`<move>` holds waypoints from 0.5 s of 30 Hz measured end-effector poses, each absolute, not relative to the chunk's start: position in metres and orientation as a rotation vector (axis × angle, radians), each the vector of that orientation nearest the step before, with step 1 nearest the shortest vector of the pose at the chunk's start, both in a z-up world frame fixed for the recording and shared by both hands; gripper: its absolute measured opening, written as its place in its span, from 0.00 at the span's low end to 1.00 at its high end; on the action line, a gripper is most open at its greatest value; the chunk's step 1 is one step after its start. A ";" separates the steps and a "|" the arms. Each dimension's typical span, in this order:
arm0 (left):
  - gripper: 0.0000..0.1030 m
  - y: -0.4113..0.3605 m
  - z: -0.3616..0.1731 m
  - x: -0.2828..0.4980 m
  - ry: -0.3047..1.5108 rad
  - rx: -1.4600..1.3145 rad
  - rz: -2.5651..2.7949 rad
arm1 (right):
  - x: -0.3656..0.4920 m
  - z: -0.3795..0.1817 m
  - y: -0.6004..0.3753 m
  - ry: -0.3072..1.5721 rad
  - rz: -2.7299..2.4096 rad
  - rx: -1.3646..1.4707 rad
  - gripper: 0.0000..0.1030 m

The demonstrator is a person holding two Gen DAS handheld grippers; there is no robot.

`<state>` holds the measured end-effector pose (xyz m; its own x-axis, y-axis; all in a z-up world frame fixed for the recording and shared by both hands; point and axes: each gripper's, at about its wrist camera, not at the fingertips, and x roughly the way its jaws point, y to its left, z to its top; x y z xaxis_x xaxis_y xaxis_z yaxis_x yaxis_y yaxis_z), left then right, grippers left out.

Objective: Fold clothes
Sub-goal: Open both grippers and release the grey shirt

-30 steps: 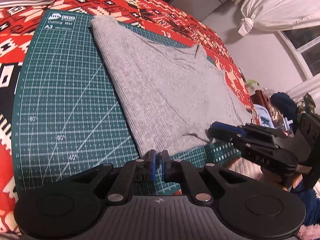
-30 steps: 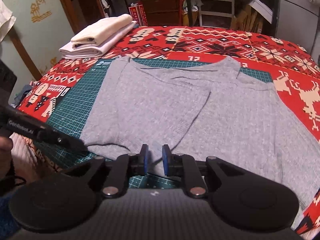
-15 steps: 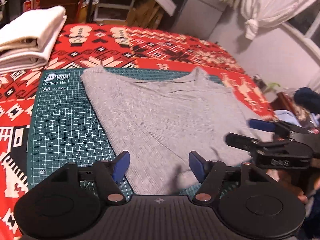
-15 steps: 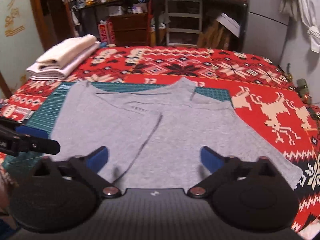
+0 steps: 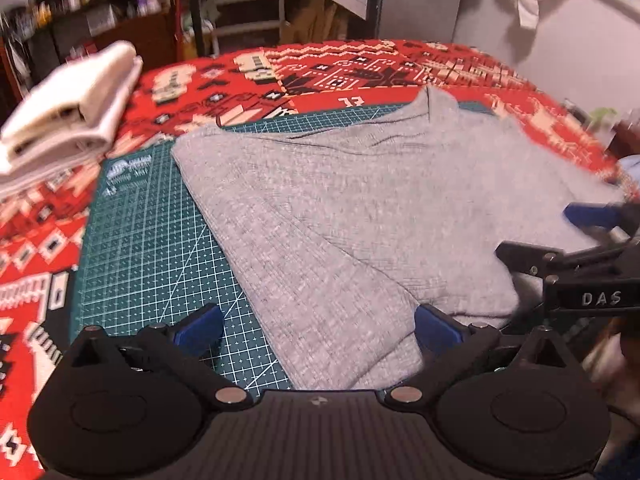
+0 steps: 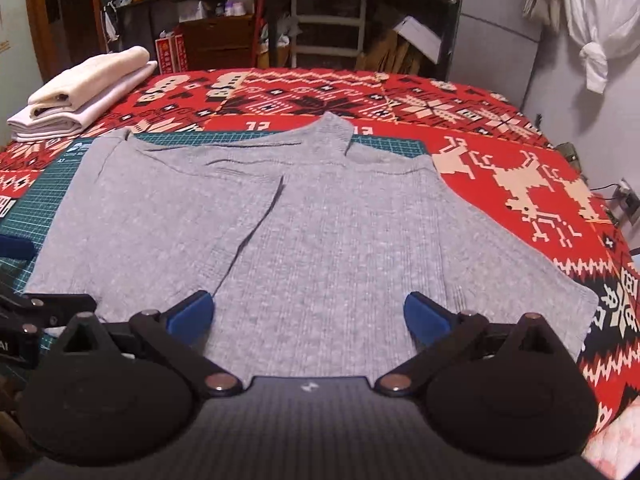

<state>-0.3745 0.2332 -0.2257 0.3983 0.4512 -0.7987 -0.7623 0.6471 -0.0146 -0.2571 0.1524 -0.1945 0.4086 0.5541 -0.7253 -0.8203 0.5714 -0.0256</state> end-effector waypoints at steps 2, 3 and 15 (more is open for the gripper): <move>1.00 0.233 -0.227 -0.375 0.851 -0.407 0.802 | -0.258 -0.194 0.152 0.727 0.892 -0.408 1.00; 1.00 0.233 -0.227 -0.376 0.851 -0.405 0.799 | -0.258 -0.195 0.152 0.724 0.893 -0.405 1.00; 1.00 0.223 -0.228 -0.381 0.808 -0.358 0.787 | -0.269 -0.204 0.142 0.625 0.878 -0.347 1.00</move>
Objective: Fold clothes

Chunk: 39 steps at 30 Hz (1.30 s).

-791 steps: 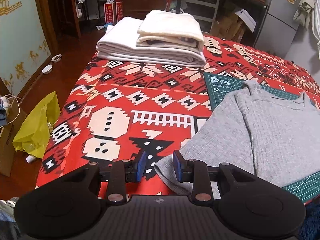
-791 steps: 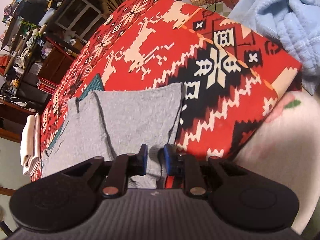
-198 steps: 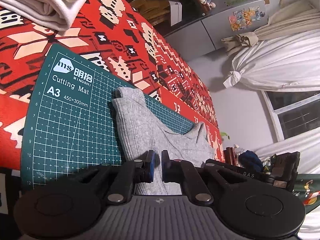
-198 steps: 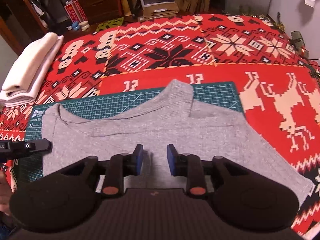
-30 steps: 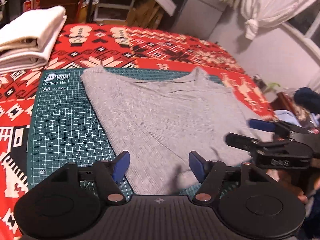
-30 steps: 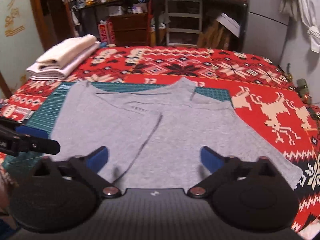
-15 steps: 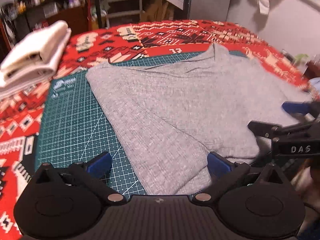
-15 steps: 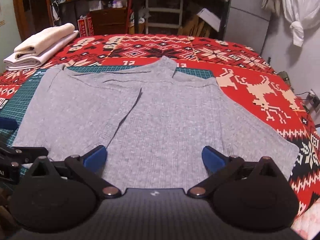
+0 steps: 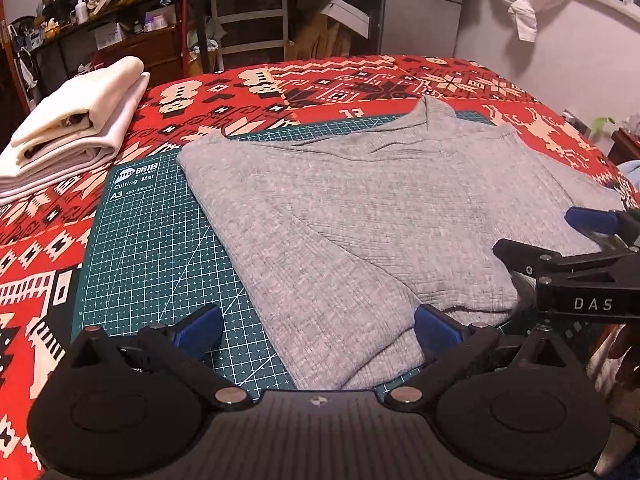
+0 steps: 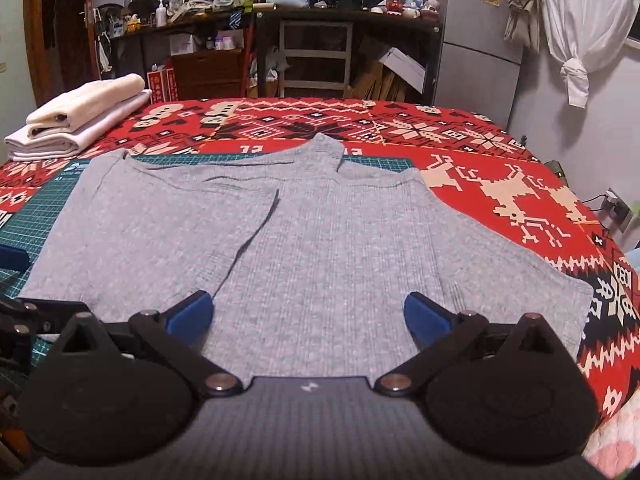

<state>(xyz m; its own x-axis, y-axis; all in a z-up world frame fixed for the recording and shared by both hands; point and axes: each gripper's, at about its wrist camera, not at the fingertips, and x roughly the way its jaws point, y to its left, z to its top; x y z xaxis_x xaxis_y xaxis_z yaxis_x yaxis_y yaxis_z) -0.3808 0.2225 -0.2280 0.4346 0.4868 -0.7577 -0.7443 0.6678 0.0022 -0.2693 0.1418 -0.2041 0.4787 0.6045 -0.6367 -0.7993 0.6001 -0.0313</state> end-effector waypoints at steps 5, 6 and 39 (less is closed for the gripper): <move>1.00 0.225 -0.227 -0.379 0.825 -0.366 0.778 | -0.267 -0.201 0.144 0.637 0.889 -0.364 1.00; 1.00 0.227 -0.226 -0.378 0.840 -0.373 0.773 | -0.266 -0.199 0.143 0.643 0.899 -0.369 1.00; 0.36 0.102 -0.210 -0.085 0.935 -0.171 0.082 | -0.091 -0.150 -0.096 0.700 0.562 0.172 0.72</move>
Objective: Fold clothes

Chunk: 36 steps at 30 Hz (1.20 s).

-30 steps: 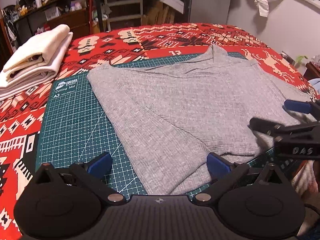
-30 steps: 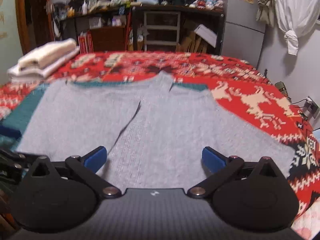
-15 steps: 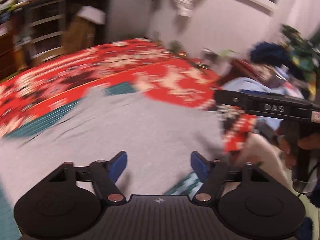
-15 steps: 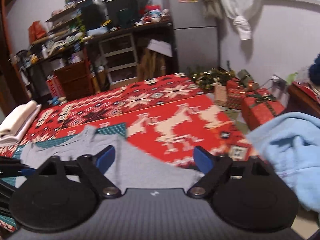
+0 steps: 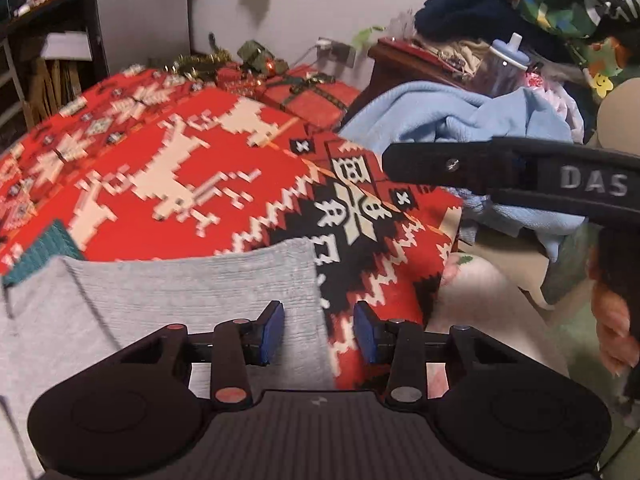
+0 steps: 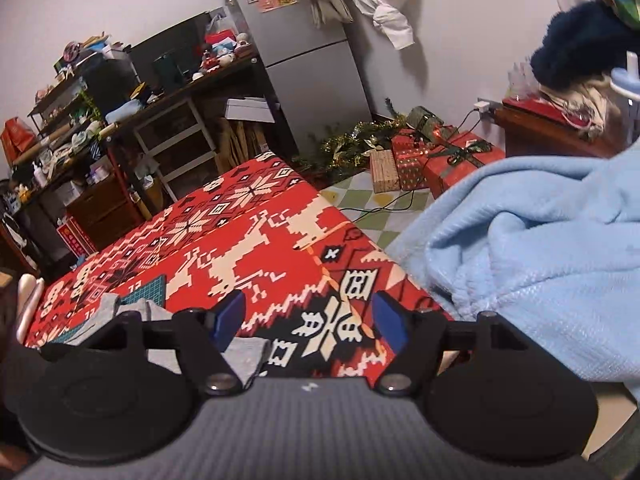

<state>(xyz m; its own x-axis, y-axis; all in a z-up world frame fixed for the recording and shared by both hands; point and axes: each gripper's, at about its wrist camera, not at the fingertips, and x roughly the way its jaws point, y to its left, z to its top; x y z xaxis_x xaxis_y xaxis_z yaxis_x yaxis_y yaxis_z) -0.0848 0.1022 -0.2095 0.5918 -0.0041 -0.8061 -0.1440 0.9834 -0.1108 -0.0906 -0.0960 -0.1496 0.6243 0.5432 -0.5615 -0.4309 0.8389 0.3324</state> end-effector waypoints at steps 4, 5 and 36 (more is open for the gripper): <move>0.17 0.099 -0.212 -0.082 0.921 -0.126 0.118 | -0.085 -0.159 -0.098 0.706 0.556 0.194 0.72; 0.11 0.098 -0.213 -0.082 0.919 -0.106 0.132 | -0.085 -0.161 -0.097 0.709 0.554 0.197 0.72; 0.04 0.275 -0.144 -0.368 0.369 -0.888 0.486 | -0.162 -0.111 0.054 0.689 0.845 -0.010 0.72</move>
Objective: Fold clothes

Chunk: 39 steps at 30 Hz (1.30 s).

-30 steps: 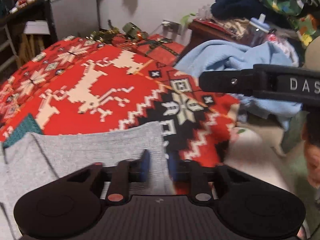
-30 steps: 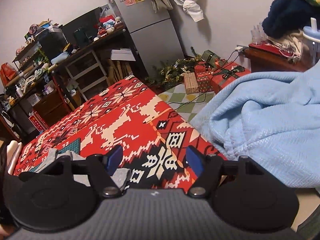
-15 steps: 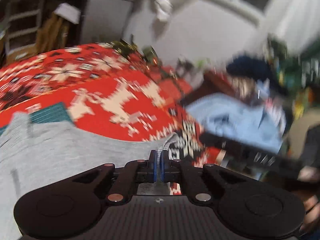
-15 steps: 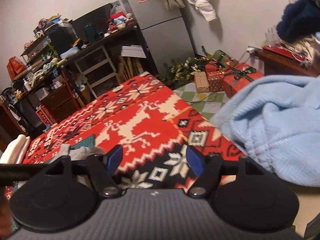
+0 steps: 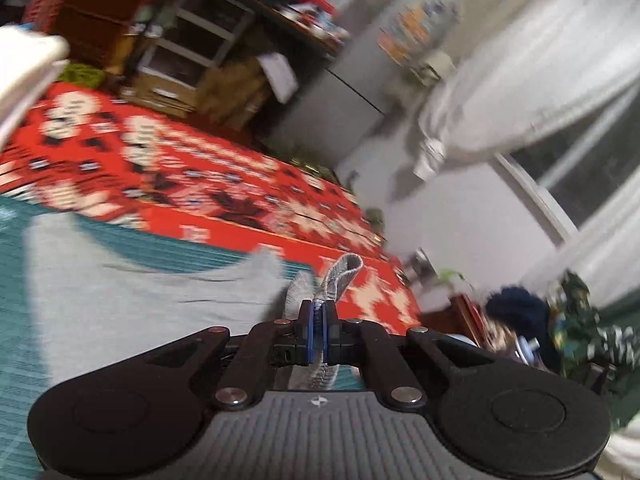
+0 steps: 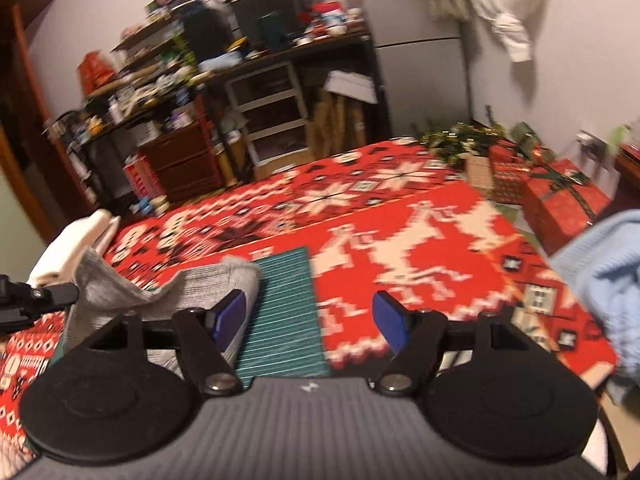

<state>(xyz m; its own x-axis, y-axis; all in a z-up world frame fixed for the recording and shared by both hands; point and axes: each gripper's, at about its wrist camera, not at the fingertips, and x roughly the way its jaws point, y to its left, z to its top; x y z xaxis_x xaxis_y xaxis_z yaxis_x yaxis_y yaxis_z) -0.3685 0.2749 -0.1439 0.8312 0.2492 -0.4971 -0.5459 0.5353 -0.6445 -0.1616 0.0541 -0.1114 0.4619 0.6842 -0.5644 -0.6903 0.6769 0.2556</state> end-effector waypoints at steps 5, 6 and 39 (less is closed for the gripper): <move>0.04 0.299 -0.186 -0.415 0.337 -0.998 0.577 | -0.191 -0.115 0.097 0.698 0.940 -0.102 0.72; 0.04 0.304 -0.195 -0.422 0.330 -1.019 0.583 | -0.198 -0.117 0.106 0.700 0.962 -0.124 0.72; 0.24 0.281 -0.231 -0.428 0.450 -0.748 0.381 | -0.256 -0.181 0.217 0.972 1.297 -0.140 0.12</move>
<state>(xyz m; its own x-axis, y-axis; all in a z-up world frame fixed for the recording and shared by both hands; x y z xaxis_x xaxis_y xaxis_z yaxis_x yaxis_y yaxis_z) -0.4277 0.2808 -0.2315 0.8388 0.1702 -0.5171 -0.4821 0.6735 -0.5604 -0.2565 0.2166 -0.1808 -0.0480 0.7420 -0.6687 -0.8504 0.3208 0.4170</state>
